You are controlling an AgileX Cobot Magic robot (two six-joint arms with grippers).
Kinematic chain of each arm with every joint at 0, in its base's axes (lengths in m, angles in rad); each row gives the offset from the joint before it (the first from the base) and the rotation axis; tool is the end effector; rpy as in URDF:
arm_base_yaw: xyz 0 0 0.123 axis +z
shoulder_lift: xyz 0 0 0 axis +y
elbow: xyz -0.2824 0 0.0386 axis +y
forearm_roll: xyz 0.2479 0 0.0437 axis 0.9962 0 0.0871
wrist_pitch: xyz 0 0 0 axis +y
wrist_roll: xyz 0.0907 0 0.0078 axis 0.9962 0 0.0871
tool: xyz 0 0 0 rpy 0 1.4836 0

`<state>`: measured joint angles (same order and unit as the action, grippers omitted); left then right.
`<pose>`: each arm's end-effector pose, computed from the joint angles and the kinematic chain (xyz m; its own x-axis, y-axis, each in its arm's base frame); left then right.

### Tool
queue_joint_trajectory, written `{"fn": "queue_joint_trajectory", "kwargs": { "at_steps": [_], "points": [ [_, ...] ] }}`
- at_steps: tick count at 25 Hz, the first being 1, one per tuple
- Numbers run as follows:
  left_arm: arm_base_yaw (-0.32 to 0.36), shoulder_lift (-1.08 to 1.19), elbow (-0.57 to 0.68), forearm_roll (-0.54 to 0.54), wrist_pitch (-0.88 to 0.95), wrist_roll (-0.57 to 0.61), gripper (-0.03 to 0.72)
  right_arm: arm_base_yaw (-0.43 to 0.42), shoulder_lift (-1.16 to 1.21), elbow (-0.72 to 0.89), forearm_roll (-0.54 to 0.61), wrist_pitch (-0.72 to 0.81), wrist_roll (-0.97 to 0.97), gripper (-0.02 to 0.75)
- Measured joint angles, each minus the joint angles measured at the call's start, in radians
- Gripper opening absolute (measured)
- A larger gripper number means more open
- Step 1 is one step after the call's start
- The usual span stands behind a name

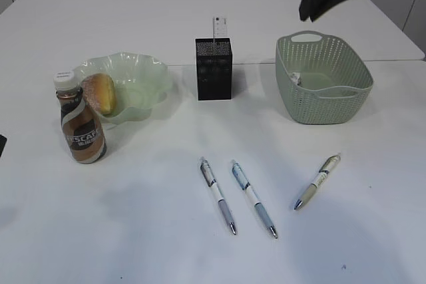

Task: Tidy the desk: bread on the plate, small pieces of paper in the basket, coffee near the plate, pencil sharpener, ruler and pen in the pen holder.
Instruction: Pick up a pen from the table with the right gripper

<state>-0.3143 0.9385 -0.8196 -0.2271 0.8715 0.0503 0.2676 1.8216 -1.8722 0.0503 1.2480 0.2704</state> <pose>0.1586 -0.0681 0.3178 -0.7753 0.1514 -0.6131 0.3338 0.9224 -0.1945 0.3780 0.1082 0.3617 -0.9090 0.0433 -0.4146 -0.0290 0.9856 0.1666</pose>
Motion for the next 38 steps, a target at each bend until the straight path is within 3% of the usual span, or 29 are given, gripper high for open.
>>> {"fn": "queue_joint_trajectory", "kwargs": {
  "at_steps": [8,13,16,17,19,21,23,28,38],
  "points": [
    [0.0,0.0,0.0,-0.002,0.0,0.0,0.456,0.0,-0.043,0.296,-0.04,0.0,0.058,0.098],
    [0.0,0.0,0.0,-0.007,0.0,0.0,0.456,0.0,-0.043,0.395,-0.085,-0.006,0.126,0.101],
    [0.0,0.0,0.0,-0.015,0.002,0.0,0.456,0.0,-0.043,0.457,-0.098,-0.01,0.209,0.151],
    [0.0,0.0,0.0,-0.02,0.002,0.0,0.456,0.0,-0.043,0.481,-0.094,-0.015,0.239,0.204],
    [0.0,0.0,0.0,-0.03,0.002,0.0,0.456,0.0,-0.043,0.494,-0.092,-0.017,0.26,0.245],
    [0.0,0.0,0.0,-0.034,0.002,0.0,0.456,0.0,-0.043,0.527,-0.09,-0.04,0.386,0.371],
    [0.0,0.0,0.0,-0.038,0.002,0.0,0.456,0.0,-0.043,0.533,-0.086,-0.086,0.533,0.41],
    [0.0,0.0,0.0,-0.038,0.002,0.0,0.456,0.0,-0.043,0.534,-0.086,-0.199,0.759,0.427],
    [0.0,0.0,0.0,-0.044,0.004,0.0,0.456,-0.02,0.046,0.542,-0.079,-0.242,0.768,0.428]
  ]
}}
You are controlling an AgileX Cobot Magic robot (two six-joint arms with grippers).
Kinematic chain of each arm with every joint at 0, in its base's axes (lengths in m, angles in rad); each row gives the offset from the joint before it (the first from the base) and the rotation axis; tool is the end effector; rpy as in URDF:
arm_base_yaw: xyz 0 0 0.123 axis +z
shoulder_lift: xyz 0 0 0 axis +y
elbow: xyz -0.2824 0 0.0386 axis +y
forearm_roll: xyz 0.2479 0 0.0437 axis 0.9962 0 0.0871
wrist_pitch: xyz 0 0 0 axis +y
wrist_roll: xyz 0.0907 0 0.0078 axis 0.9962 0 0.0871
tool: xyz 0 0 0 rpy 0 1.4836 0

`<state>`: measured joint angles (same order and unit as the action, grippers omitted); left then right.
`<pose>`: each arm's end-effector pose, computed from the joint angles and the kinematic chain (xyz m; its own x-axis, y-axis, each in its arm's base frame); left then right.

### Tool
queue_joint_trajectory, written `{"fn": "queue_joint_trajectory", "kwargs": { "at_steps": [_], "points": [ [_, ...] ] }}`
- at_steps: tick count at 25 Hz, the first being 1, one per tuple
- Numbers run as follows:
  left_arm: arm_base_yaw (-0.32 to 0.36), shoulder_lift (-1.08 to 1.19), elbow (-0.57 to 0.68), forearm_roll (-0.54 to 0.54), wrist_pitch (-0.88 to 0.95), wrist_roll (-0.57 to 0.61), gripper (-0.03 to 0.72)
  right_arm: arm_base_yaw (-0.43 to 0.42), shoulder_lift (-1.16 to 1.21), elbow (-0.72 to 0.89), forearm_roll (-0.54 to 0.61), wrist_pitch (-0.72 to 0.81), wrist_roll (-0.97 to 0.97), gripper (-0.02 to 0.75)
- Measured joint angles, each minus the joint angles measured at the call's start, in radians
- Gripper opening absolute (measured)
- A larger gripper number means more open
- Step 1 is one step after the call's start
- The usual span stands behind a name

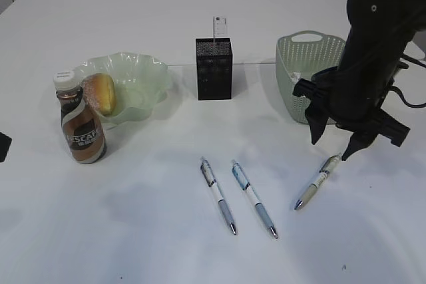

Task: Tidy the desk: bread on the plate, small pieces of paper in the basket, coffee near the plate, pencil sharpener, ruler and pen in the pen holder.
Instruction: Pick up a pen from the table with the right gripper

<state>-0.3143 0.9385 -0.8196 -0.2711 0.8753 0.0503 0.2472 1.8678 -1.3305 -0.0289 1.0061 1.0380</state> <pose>0.1574 -0.0709 0.3184 -0.7858 0.1262 -0.6054 0.3297 0.9137 -0.2375 0.3546 0.0872 0.2020 -0.7085 0.7011 -0.0804 0.6960 0.7130 0.0851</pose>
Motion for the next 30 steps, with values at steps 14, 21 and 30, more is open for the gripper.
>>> {"fn": "queue_joint_trajectory", "kwargs": {
  "at_steps": [14,21,30],
  "points": [
    [0.0,0.012,0.0,-0.008,0.004,0.0,0.456,-0.079,0.033,0.057,0.015,-0.102,-0.098,0.428],
    [0.0,0.015,0.0,-0.008,0.004,0.0,0.456,-0.079,0.06,0.085,0.054,-0.189,-0.136,0.427],
    [0.0,0.015,0.0,-0.008,0.004,0.0,0.456,-0.079,0.105,0.089,0.094,-0.231,-0.167,0.427]
  ]
}}
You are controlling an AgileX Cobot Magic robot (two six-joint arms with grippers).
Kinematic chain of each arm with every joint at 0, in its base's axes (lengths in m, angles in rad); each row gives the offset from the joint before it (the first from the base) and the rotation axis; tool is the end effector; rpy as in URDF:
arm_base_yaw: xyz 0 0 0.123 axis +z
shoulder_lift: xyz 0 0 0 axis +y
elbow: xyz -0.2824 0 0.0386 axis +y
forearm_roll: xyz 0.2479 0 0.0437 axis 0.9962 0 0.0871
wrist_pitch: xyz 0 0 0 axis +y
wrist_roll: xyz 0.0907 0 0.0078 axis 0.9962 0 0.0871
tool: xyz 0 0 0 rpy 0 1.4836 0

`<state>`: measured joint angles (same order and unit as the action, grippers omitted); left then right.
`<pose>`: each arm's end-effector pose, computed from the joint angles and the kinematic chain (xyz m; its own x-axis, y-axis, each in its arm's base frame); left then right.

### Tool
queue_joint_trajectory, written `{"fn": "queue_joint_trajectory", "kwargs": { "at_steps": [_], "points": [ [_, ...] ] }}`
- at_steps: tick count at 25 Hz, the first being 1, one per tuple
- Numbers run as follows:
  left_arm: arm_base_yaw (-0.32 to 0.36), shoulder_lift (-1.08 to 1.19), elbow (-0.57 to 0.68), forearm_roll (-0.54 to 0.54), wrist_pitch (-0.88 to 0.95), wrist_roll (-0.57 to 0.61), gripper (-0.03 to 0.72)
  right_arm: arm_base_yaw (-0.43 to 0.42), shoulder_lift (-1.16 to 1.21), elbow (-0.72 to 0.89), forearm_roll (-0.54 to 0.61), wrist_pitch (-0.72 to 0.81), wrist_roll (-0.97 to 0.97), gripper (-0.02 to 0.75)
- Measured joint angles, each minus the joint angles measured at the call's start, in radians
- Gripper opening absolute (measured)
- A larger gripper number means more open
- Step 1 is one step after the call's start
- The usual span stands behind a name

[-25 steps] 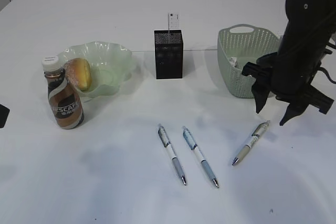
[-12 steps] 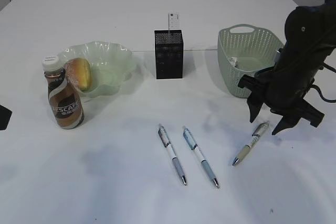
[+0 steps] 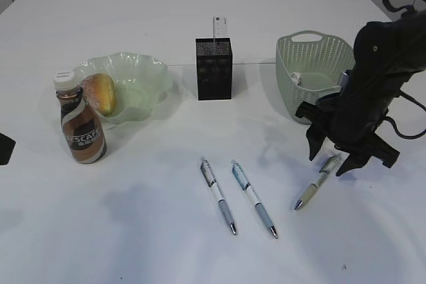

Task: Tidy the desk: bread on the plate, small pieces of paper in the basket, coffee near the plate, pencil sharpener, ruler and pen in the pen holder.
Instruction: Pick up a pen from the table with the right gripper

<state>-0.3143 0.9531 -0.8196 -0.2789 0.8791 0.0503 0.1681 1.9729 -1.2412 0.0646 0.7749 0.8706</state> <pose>0.1597 -0.0722 0.3158 -0.7976 0.1257 -0.5900 0.3256 0.9130 -0.2456 0.3674 0.0665 0.1447 -0.7309 0.6801 -0.0569 0.6676 0.7297 0.1477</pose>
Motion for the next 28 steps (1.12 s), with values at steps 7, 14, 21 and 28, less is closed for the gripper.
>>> {"fn": "queue_joint_trajectory", "kwargs": {
  "at_steps": [7,14,21,28],
  "points": [
    [0.0,0.0,0.0,-0.004,0.0,0.0,0.456,0.0,0.013,0.0,0.013,-0.016,-0.027,0.426],
    [0.0,0.0,0.0,-0.02,0.0,0.0,0.456,0.0,0.019,0.0,0.013,-0.022,-0.036,0.426],
    [0.0,0.0,0.0,-0.022,0.002,0.0,0.456,-0.004,0.033,0.0,0.015,-0.026,-0.05,0.426],
    [0.0,0.0,0.0,-0.022,0.003,0.0,0.456,-0.023,0.033,0.0,0.017,-0.032,-0.061,0.426]
  ]
}}
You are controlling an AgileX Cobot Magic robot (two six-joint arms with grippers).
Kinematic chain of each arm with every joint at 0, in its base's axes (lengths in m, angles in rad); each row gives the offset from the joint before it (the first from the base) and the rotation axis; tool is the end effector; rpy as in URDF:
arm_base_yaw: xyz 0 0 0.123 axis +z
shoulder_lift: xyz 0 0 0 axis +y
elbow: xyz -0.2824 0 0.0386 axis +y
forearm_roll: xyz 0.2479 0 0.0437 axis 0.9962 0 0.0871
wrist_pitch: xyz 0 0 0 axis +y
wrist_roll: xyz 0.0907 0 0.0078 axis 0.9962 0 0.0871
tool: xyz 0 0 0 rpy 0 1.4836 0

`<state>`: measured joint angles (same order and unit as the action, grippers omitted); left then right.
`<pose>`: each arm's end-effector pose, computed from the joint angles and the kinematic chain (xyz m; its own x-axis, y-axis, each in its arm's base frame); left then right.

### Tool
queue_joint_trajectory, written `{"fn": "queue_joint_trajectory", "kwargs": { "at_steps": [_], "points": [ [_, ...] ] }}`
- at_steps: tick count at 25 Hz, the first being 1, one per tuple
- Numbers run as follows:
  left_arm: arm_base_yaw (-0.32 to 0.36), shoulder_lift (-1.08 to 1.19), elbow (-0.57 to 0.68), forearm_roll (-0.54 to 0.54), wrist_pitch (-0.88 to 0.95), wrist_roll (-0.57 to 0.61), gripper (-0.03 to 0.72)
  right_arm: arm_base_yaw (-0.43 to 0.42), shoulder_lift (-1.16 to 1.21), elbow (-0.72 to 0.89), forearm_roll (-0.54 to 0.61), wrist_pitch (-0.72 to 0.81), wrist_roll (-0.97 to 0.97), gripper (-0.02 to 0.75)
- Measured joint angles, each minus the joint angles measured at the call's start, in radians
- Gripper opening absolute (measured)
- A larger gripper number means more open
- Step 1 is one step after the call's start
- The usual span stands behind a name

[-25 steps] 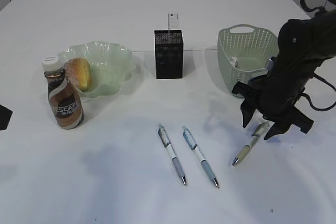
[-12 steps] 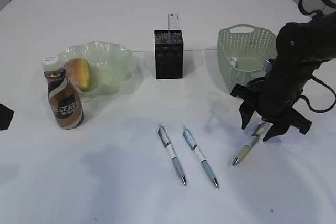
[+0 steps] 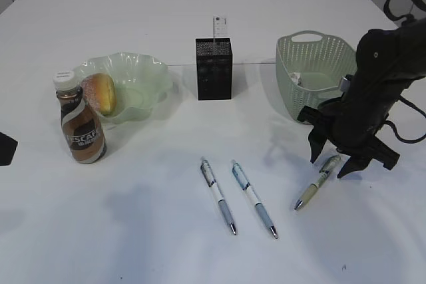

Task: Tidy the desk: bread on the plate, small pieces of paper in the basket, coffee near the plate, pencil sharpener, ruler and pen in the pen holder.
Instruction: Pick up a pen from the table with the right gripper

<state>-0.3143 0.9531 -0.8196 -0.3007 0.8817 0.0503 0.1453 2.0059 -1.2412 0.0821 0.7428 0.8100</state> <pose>0.1591 -0.0736 0.3161 -0.8030 0.1137 -0.5851 0.3230 0.9080 -0.2668 0.3721 0.0596 0.1329 -0.7472 0.6623 -0.0558 0.6493 0.7453 0.1513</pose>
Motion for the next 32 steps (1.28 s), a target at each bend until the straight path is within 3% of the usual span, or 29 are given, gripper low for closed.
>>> {"fn": "queue_joint_trajectory", "kwargs": {
  "at_steps": [32],
  "points": [
    [0.0,0.0,0.0,-0.004,0.024,0.0,0.456,-0.006,0.025,0.0,0.064,0.028,-0.034,0.414]
  ]
}}
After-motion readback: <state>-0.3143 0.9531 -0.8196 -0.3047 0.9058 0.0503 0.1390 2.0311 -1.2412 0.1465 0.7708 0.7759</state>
